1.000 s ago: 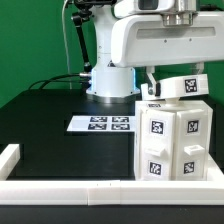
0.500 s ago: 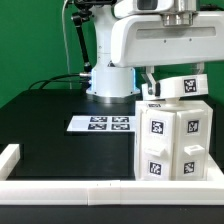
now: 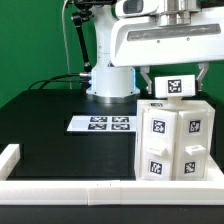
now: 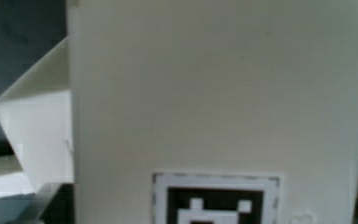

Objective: Assemble cabinet

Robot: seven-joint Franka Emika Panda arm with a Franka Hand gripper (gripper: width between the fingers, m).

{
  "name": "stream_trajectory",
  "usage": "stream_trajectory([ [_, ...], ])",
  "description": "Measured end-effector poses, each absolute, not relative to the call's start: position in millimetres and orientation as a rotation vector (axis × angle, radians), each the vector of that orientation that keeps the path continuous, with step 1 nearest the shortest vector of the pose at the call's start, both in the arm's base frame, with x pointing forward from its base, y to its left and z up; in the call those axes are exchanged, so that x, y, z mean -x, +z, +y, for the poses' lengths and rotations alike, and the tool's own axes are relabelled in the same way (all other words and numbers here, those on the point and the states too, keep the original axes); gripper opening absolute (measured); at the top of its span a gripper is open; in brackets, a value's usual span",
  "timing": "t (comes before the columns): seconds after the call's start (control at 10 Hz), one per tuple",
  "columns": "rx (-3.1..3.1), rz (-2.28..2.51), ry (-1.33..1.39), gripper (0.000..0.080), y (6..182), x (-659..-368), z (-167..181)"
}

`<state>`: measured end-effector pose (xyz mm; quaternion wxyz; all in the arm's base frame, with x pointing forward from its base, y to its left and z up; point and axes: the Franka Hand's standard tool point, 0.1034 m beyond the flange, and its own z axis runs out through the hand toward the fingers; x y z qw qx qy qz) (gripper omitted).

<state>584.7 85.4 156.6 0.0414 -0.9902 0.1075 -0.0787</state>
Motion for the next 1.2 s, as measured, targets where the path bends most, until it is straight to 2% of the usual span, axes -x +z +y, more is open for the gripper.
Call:
stream_trajectory([
  [1.2, 2.462, 1.596, -0.118, 0.0558, 156.5, -582.5, 87.0],
])
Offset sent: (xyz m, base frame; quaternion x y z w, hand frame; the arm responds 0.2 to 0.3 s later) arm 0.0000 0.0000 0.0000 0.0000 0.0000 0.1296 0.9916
